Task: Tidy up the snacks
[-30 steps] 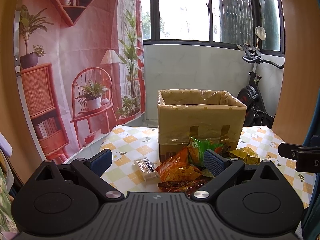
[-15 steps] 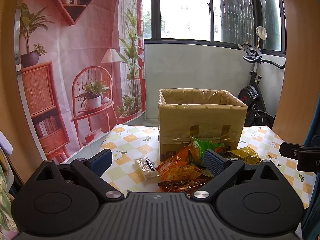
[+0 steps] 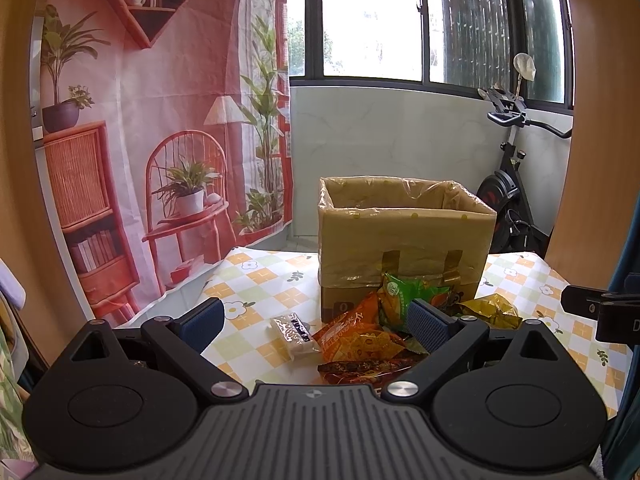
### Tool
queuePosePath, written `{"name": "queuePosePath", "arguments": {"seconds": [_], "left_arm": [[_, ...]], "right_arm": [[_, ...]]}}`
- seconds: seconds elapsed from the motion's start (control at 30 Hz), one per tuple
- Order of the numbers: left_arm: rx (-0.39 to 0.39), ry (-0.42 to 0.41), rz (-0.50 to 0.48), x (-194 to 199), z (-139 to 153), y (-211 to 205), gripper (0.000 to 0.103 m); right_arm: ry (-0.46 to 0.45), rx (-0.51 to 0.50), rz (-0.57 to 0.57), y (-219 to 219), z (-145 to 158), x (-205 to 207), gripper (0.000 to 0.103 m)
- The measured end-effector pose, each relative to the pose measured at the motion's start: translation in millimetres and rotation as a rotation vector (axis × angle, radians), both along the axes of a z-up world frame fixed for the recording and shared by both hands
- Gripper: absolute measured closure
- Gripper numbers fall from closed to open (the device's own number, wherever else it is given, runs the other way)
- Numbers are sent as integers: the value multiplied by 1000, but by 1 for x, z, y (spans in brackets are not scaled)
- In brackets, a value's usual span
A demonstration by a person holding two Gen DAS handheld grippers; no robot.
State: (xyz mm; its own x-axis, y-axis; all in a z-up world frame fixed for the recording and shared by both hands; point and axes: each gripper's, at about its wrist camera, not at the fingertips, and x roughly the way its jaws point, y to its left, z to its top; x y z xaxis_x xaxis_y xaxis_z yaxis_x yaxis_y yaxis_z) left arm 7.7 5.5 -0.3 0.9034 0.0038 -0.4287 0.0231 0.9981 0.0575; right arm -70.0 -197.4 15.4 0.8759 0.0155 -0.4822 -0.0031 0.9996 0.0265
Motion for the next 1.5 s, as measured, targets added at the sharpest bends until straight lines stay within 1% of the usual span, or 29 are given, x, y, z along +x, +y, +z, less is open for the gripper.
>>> {"name": "queuePosePath", "arguments": {"seconds": [0.47, 0.67, 0.77, 0.9, 1.0, 1.1, 1.2, 1.3, 1.37, 1.43, 1.5], "left_arm": [[-15, 14, 5, 3, -2, 2, 4], [-29, 46, 16, 9, -3, 6, 3], [-12, 35, 37, 14, -3, 9, 3], [44, 1, 72, 28, -2, 16, 3], [53, 10, 89, 46, -4, 24, 3], [19, 17, 83, 62, -13, 29, 3], [1, 23, 76, 76, -28, 28, 4], [31, 54, 76, 88, -44, 20, 4], [50, 80, 55, 93, -55, 14, 4], [34, 102, 25, 96, -68, 10, 4], [1, 117, 0, 99, -82, 7, 4]], "right_arm": [[2, 3, 2, -1, -1, 1, 0], [6, 4, -2, -3, -1, 3, 0], [-1, 1, 3, -4, -1, 5, 0], [-43, 8, 4, -12, 4, 17, 1], [-77, -5, -17, -21, 4, 34, 1], [-91, -1, -25, -31, -1, 52, 1], [-76, -4, -32, -38, -12, 72, 2], [-58, -5, -14, -41, -28, 86, 3], [-36, -9, -9, -42, -40, 94, 3], [-13, -10, 1, -42, -51, 99, 3], [13, -8, 10, -41, -62, 102, 3]]}}
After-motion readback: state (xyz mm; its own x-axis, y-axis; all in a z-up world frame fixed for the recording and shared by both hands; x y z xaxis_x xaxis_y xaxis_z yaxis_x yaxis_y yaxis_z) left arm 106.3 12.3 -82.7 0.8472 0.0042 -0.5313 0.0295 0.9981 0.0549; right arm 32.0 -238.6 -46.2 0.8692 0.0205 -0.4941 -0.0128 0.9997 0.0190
